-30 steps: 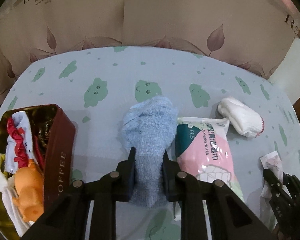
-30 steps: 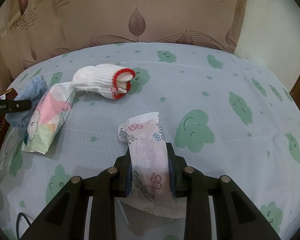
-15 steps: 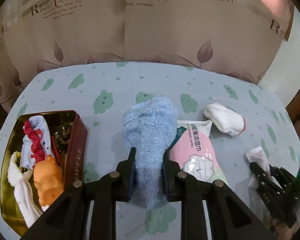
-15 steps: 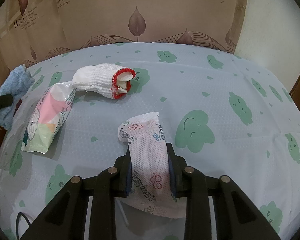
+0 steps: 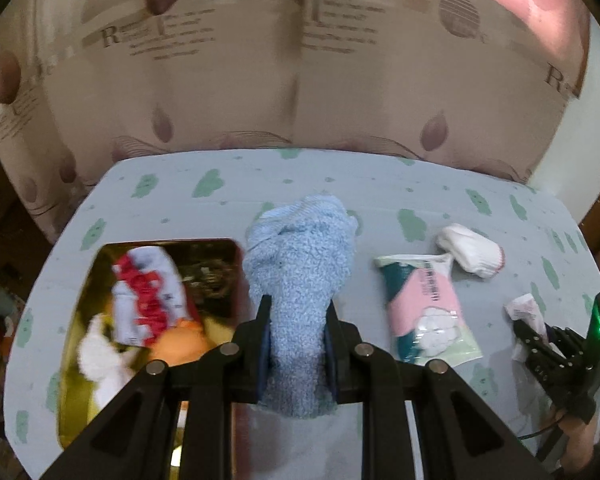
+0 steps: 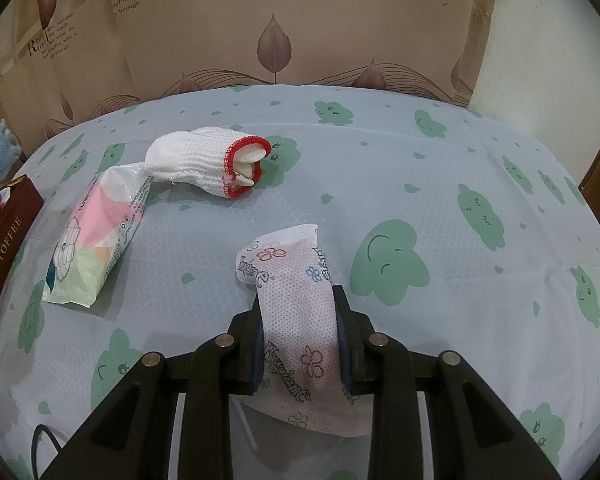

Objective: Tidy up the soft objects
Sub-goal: 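Carry the blue towel into the gold tin and open the left tool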

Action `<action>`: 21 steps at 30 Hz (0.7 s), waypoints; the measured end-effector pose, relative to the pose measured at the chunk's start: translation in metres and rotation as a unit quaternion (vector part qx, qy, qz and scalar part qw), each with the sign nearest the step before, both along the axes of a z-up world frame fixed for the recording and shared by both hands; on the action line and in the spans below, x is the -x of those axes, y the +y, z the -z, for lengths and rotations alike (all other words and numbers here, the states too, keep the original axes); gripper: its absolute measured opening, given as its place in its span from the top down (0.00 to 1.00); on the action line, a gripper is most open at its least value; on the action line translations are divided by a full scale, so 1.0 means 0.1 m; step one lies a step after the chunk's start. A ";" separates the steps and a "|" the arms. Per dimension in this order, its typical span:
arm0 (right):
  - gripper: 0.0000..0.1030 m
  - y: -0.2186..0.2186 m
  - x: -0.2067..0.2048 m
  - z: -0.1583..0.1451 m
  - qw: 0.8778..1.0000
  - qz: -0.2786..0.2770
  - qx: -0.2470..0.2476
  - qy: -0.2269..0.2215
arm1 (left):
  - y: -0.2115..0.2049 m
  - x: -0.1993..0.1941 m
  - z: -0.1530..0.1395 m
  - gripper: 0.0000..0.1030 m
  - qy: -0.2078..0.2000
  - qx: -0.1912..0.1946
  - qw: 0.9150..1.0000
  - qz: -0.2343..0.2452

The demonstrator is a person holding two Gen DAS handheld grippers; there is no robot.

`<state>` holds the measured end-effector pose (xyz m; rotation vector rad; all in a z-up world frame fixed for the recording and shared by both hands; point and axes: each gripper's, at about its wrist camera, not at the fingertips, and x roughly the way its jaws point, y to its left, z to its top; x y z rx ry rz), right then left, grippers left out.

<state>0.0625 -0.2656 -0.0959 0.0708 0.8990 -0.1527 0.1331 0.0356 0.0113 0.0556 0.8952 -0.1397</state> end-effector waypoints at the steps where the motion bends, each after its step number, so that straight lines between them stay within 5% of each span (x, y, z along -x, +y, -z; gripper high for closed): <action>1: 0.73 0.00 0.00 0.00 1.000 0.000 0.000 0.000 | 0.07 0.00 -0.01 0.79 -0.001 -0.004 1.000 -0.005; 12: 0.73 0.00 0.00 0.00 1.000 0.000 0.000 0.000 | 0.90 0.03 -0.03 0.79 0.005 -0.026 0.997 -0.072; 21: 0.73 0.00 0.00 0.00 1.000 0.000 0.000 0.000 | 1.18 0.19 0.08 0.79 0.019 -0.025 0.995 -0.091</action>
